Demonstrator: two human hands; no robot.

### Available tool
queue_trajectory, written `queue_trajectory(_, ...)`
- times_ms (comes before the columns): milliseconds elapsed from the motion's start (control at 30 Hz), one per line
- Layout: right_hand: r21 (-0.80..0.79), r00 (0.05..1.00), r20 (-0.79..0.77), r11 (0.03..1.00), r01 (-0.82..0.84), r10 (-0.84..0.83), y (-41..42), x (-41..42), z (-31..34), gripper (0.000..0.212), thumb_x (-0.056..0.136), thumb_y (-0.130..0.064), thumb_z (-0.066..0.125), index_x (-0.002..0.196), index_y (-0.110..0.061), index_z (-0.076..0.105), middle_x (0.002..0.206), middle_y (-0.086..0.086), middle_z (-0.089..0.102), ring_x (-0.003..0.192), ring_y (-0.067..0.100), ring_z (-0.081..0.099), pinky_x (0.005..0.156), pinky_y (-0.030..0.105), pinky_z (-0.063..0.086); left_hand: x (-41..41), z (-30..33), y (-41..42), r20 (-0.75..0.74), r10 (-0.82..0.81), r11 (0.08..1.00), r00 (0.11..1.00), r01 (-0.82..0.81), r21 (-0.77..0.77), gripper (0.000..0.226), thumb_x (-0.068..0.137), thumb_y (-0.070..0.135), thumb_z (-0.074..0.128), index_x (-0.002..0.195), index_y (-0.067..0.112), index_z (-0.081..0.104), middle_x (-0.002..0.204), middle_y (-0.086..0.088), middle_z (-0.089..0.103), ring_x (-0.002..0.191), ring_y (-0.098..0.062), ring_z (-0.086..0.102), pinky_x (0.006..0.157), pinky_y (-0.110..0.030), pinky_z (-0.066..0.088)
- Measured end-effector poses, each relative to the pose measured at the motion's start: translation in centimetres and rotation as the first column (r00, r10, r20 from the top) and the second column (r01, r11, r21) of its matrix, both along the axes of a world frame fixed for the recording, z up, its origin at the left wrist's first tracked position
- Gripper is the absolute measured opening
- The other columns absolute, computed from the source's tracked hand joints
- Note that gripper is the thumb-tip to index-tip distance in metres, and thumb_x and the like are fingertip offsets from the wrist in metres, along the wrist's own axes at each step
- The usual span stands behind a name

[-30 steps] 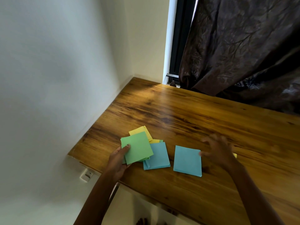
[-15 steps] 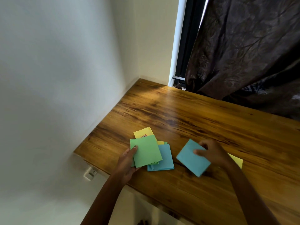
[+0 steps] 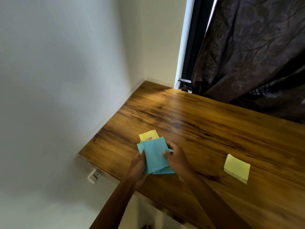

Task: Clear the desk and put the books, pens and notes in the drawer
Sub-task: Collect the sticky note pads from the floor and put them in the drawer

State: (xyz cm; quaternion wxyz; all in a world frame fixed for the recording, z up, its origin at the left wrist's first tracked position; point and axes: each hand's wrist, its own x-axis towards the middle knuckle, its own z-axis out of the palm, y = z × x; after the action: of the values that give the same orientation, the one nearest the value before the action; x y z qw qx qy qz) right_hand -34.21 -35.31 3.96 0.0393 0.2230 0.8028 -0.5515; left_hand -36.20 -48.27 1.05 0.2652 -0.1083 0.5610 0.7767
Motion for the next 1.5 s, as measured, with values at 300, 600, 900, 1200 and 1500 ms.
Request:
queue_trajectory(300,0.143,0.999,-0.043,0.989,0.027,-0.021,1.3,-0.4,-1.3,0.039,0.091,-0.013,0.052,0.130,-0.016,0.049,0.130,0.005,0.053,0.109,0.017,0.053,0.082,0.028,0.049,0.0,-0.2,-0.8,0.036,0.082,0.997,0.996,-0.082,0.004,0.035,0.088,0.024,0.059,0.120,0.010,0.054,0.104,-0.013,0.068,0.089,-0.024,0.067,0.062,-0.032,0.059)
queue_trajectory(600,0.556,0.914,0.302,0.730,-0.399,0.270,3.7,0.5,-3.9,0.082,0.083,-0.042,0.062,0.147,-0.023,0.014,0.151,0.001,0.017,0.138,0.026,0.015,0.111,0.045,0.020,-0.7,-1.2,-3.1,0.073,0.212,0.976,0.974,-0.208,-0.062,0.028,0.090,0.022,0.059,0.115,0.010,0.054,0.100,-0.012,0.067,0.086,-0.023,0.066,0.060,-0.029,0.057)
queue_trajectory(900,0.346,0.920,0.372,0.901,-0.261,0.123,4.5,-0.2,-4.7,0.058,0.074,-0.026,0.075,0.123,-0.020,0.044,0.129,0.004,0.050,0.125,0.025,0.041,0.103,0.045,0.038,-0.6,-1.9,-3.0,0.105,0.209,0.977,0.972,-0.204,-0.058,0.036,0.089,0.023,0.061,0.121,0.009,0.053,0.111,-0.017,0.065,0.092,-0.027,0.064,0.070,-0.036,0.054)
queue_trajectory(1200,0.053,0.999,-0.021,0.998,0.035,-0.034,7.6,-0.2,0.7,0.008,0.090,-0.010,0.058,0.096,-0.006,0.057,0.097,0.013,0.064,0.090,0.027,0.064,0.080,0.046,0.054,-0.8,-1.6,-3.4,0.148,0.198,0.980,0.969,-0.199,-0.007,0.035,0.088,0.022,0.061,0.120,0.010,0.053,0.110,-0.015,0.067,0.092,-0.027,0.066,0.068,-0.035,0.058)
queue_trajectory(1500,0.047,0.871,-0.026,0.871,-0.489,0.491,3.4,-1.5,5.0,0.010,0.088,-0.017,0.061,0.097,-0.019,0.064,0.100,0.001,0.067,0.089,0.011,0.065,0.071,0.026,0.054,-0.6,-0.8,-2.5,0.184,0.047,0.990,0.982,-0.071,0.125,0.034,0.086,0.036,0.054,0.113,0.016,0.058,0.099,-0.010,0.073,0.083,-0.023,0.071,0.063,-0.033,0.059)
